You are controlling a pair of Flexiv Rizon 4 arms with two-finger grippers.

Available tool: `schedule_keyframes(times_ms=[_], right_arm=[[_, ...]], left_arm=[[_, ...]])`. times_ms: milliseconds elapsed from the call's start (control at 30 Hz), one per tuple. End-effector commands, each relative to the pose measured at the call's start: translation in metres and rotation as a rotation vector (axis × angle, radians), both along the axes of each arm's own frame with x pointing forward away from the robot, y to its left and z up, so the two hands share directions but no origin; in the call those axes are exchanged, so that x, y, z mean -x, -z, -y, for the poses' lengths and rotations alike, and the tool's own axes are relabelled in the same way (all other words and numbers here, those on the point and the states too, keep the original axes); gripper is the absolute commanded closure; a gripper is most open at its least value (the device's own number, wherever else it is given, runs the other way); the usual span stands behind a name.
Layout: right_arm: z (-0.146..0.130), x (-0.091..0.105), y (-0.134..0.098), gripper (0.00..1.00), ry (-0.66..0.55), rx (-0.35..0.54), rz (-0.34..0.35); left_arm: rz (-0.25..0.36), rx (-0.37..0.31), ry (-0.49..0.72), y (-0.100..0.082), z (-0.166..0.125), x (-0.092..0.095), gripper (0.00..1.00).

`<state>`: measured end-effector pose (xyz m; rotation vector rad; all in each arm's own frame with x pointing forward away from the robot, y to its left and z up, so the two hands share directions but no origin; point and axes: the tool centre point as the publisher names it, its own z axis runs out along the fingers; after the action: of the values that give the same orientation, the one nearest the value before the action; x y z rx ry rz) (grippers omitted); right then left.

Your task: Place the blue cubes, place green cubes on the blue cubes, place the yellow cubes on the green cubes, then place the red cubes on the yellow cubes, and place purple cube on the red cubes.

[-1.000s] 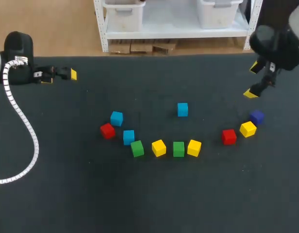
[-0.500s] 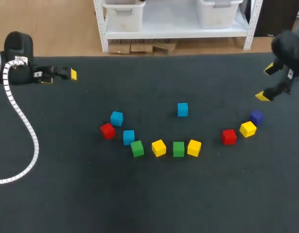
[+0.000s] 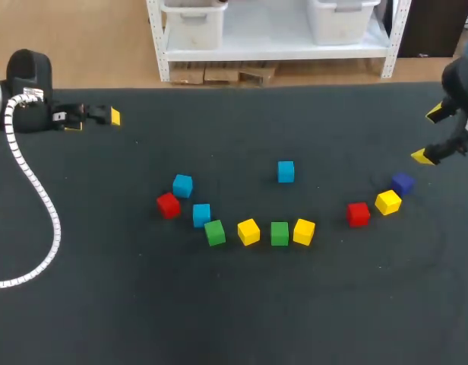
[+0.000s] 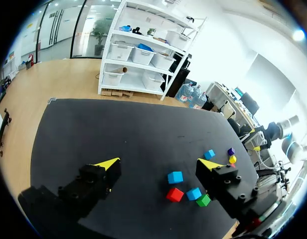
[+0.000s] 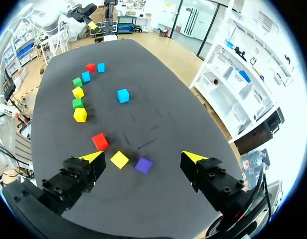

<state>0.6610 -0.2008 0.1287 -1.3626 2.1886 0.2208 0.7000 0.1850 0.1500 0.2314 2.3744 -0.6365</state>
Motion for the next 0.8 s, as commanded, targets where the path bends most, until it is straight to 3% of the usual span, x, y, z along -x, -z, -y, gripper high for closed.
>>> schedule_keyframes(times_ms=[33,800], right_arm=[[-0.005,-0.0023,0.0013,0.0,-0.024,0.008,-0.007],[-0.005,-0.0023,0.0013,0.0,-0.024,0.008,-0.007]], left_arm=[[0.0,0.0,0.0,0.0,0.0,0.0,0.0],[0.0,0.0,0.0,0.0,0.0,0.0,0.0]])
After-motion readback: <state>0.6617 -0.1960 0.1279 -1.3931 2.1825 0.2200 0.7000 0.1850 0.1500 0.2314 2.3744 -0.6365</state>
